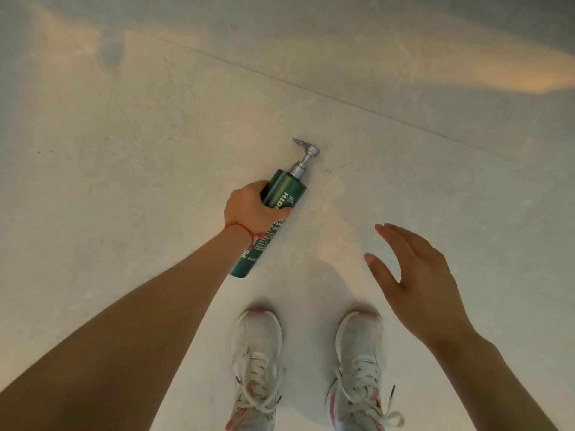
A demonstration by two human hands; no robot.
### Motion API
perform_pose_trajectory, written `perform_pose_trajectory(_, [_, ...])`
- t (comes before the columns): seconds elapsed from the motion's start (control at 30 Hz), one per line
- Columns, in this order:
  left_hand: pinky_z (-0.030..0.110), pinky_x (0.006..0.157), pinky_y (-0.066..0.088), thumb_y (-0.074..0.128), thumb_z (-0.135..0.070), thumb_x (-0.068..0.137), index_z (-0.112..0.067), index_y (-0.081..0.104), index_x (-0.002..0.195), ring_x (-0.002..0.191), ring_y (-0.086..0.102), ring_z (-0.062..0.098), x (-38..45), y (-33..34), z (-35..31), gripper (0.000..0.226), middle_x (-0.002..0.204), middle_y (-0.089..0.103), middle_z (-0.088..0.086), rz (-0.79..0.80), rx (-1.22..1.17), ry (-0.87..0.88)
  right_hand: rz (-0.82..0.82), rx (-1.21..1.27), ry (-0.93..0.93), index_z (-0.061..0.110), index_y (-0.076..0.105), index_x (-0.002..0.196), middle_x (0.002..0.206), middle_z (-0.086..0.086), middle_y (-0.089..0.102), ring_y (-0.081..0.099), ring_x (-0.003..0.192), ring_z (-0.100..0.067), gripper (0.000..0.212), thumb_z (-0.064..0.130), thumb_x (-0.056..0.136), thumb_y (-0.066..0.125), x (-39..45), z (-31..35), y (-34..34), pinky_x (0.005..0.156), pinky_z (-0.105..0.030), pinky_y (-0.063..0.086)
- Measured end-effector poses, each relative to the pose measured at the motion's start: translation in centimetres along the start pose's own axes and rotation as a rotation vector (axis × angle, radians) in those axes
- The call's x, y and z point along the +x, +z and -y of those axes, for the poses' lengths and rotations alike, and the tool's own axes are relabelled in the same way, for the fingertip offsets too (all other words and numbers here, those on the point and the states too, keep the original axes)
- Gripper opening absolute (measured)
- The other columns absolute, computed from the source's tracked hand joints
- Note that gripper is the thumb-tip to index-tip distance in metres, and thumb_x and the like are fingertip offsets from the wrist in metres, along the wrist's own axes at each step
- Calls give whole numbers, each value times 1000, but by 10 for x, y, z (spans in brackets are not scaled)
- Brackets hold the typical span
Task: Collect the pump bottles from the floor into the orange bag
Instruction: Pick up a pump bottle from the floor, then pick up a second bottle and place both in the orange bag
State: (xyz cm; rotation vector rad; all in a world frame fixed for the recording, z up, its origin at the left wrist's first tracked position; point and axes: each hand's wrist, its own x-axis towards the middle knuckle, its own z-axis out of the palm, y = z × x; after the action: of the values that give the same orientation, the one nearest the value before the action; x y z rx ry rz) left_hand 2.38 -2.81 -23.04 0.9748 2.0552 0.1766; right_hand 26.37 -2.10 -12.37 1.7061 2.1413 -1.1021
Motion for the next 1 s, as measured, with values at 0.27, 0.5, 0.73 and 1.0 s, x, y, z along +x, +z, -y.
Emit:
perform_pose_trajectory(0.27, [17,58,48,79,-20,63,-15,65,100,72,65,9,-44,-48,-14,40,92,68,2,141,-564,-259,-8,-22,-3,12,47,130,133,-13,53,48,124,-30,50,38,88,42,-19,28,-32,104,-46,35])
perform_pose_trajectory(0.5, [9,50,48,75,-7,68,-23,67,81,59,65,-2,-139,-147,-61,23,80,68,-3,73,-844,-237,-38,-99,-81,9,49,128,131,-16,54,49,122,-33,44,29,90,52,-57,103,-113,102,-46,35])
perform_pose_trajectory(0.73, [11,52,49,75,-8,67,-28,69,78,64,66,1,-240,-274,-113,23,69,73,-15,-10,-930,-153,-110,-243,-211,10,52,126,131,-16,55,51,122,-34,54,43,90,29,-110,209,-221,102,-49,34])
perform_pose_trajectory(1.0, [11,52,49,73,-5,69,-24,69,80,62,66,2,-336,-396,-165,22,68,73,-14,-166,-1029,-46,-327,-305,-389,9,56,122,126,-17,59,56,116,-34,44,36,91,40,-173,317,-323,98,-46,28])
